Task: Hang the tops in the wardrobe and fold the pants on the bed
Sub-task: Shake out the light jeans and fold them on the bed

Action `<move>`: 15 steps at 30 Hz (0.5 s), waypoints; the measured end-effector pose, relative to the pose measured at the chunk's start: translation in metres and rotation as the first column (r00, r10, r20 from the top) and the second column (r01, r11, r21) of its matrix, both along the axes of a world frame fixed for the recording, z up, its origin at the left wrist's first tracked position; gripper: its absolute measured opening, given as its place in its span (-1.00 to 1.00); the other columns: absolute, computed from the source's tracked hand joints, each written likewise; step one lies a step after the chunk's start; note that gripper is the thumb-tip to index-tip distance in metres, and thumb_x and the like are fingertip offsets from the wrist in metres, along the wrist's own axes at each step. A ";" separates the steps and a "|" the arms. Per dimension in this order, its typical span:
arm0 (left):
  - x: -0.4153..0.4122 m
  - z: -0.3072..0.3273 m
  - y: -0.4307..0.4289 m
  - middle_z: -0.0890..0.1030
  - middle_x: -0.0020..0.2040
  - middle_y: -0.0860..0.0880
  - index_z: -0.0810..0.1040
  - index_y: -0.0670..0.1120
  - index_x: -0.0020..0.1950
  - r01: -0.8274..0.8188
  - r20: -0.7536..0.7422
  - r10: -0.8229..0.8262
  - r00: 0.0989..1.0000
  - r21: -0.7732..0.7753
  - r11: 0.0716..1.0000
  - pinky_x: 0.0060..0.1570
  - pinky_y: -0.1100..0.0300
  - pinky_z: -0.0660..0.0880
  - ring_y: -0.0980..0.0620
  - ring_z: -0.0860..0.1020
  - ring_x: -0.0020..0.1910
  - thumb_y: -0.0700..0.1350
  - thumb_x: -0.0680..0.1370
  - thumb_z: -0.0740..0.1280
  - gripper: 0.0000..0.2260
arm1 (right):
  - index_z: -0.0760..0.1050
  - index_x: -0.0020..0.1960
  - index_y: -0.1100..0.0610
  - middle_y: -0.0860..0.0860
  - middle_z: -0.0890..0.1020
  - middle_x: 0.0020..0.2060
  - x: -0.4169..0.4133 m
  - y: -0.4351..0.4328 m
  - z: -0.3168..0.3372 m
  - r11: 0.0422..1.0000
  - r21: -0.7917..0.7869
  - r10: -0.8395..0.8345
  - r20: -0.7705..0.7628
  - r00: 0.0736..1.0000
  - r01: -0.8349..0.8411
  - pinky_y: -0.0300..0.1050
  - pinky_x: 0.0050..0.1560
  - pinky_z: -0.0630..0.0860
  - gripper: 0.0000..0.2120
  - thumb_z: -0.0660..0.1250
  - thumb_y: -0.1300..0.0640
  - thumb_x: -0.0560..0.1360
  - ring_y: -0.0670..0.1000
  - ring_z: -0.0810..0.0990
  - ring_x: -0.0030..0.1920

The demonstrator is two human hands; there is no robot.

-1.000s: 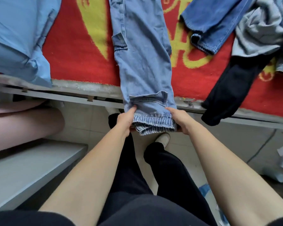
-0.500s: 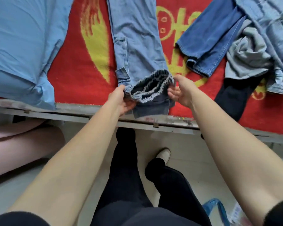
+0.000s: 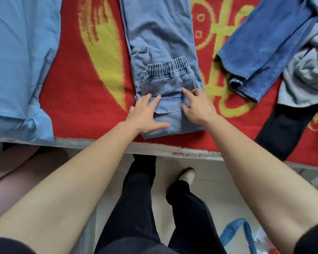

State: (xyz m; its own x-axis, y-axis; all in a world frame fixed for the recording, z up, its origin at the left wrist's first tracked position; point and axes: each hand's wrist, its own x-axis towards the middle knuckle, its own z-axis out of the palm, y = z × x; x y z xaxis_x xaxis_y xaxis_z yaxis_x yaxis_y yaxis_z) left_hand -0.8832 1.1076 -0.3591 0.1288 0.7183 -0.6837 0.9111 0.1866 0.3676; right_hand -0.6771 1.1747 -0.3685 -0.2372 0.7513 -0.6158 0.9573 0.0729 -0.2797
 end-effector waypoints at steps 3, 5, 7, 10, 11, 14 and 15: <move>0.013 -0.005 -0.014 -0.24 0.59 -0.15 -0.26 0.03 0.60 0.206 -0.202 -0.200 0.959 0.008 0.979 0.41 -0.21 0.19 -0.18 -0.19 0.57 0.35 0.27 0.50 0.21 | 0.17 0.57 -0.10 0.12 0.32 0.36 -0.007 -0.008 -0.005 0.989 0.122 0.064 0.151 0.986 -0.083 0.16 0.30 0.27 -0.44 0.18 -0.09 0.59 0.19 0.31 0.36; 0.019 -0.008 -0.020 -0.19 0.59 -0.20 -0.18 -0.01 0.60 0.228 -0.284 -0.199 0.938 0.073 0.971 0.40 -0.18 0.20 -0.24 -0.14 0.56 0.22 0.30 0.54 0.15 | 0.21 0.55 -0.11 0.16 0.27 0.42 -0.006 -0.017 -0.005 0.968 0.237 0.038 0.162 0.986 -0.076 0.19 0.32 0.23 -0.43 0.22 -0.11 0.56 0.22 0.26 0.39; 0.024 -0.008 -0.024 -0.02 0.57 -0.21 0.00 -0.02 0.57 0.203 -0.284 -0.158 0.946 0.140 0.969 0.37 -0.12 0.23 -0.25 -0.02 0.54 0.06 0.33 0.55 -0.01 | 0.21 0.55 -0.11 0.20 0.17 0.50 0.000 -0.029 -0.003 0.968 0.245 -0.080 0.073 0.994 0.060 0.22 0.35 0.28 -0.41 0.28 -0.07 0.56 0.28 0.23 0.43; 0.030 -0.003 -0.042 0.30 0.43 -0.19 0.23 -0.04 0.48 0.190 -0.251 -0.123 0.960 0.263 0.946 0.26 -0.06 0.32 -0.23 0.25 0.40 -0.11 0.30 0.52 -0.19 | 0.32 0.53 0.02 0.24 0.28 0.42 0.018 -0.049 0.007 0.942 0.236 -0.201 -0.175 0.964 0.239 0.19 0.31 0.41 -0.48 0.27 0.15 0.57 0.31 0.38 0.31; 0.032 -0.001 -0.050 0.35 0.38 -0.18 0.27 -0.06 0.46 0.189 -0.238 -0.120 0.964 0.292 0.938 0.22 -0.04 0.35 -0.22 0.31 0.34 -0.14 0.28 0.52 -0.21 | 0.36 0.50 0.06 0.26 0.33 0.37 0.023 -0.055 0.012 0.932 0.280 -0.174 -0.218 0.960 0.232 0.18 0.26 0.45 -0.50 0.25 0.21 0.57 0.31 0.42 0.25; 0.038 0.000 -0.072 0.39 0.35 -0.18 0.30 -0.09 0.46 0.143 -0.201 -0.084 0.976 0.303 0.942 0.17 -0.03 0.39 -0.21 0.36 0.29 -0.17 0.27 0.52 -0.21 | 0.41 0.47 0.09 0.27 0.38 0.30 0.031 -0.071 0.018 0.916 0.370 -0.067 -0.239 0.969 0.155 0.14 0.13 0.49 -0.51 0.24 0.25 0.54 0.31 0.46 0.17; 0.038 -0.001 -0.076 0.37 0.37 -0.18 0.28 -0.08 0.48 0.139 -0.202 -0.084 0.976 0.277 0.951 0.17 -0.03 0.39 -0.21 0.35 0.30 -0.14 0.29 0.52 -0.20 | 0.41 0.47 0.07 0.25 0.39 0.30 0.032 -0.072 0.018 0.923 0.361 -0.054 -0.218 0.974 0.132 0.13 0.08 0.51 -0.51 0.25 0.22 0.53 0.30 0.46 0.16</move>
State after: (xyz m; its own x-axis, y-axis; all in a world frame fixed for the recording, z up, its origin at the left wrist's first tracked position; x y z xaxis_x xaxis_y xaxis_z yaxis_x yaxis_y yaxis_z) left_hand -0.8449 1.0319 -0.3604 0.1101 0.8763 -0.4691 0.9770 -0.0088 0.2130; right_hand -0.6453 1.1024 -0.3504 -0.2437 0.9409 -0.2353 0.8917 0.1220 -0.4359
